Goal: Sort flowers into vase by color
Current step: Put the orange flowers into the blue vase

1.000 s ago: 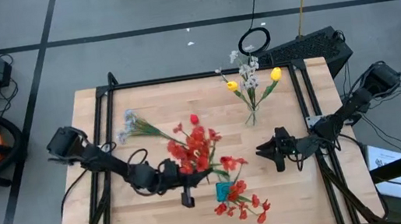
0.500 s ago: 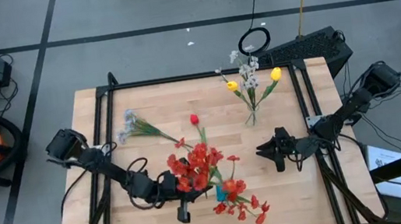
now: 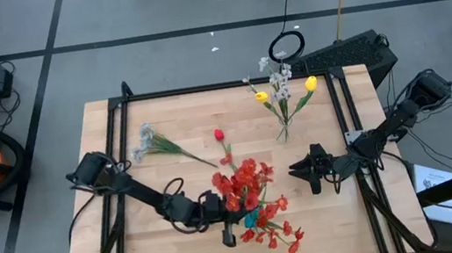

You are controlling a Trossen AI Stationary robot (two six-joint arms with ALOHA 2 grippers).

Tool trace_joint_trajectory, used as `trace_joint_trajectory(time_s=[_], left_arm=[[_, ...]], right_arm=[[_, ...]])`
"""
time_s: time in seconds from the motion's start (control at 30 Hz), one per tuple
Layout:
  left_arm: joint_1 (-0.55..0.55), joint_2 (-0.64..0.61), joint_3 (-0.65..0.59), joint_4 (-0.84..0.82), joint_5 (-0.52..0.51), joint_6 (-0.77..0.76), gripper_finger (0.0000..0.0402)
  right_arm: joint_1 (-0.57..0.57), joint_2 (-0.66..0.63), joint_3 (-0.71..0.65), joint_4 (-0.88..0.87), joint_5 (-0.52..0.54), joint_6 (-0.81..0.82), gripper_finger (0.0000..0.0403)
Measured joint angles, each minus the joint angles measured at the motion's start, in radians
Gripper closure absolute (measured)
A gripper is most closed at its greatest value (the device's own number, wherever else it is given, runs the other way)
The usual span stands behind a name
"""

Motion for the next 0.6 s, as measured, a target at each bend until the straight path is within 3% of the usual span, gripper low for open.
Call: trace_joint_trajectory(time_s=[0.6], left_arm=[[0.013, 0.177, 0.005, 0.142, -0.008, 0.043, 0.0391]], right_arm=[[0.000, 0.000, 0.000, -0.037, 0.000, 0.001, 0.0287]])
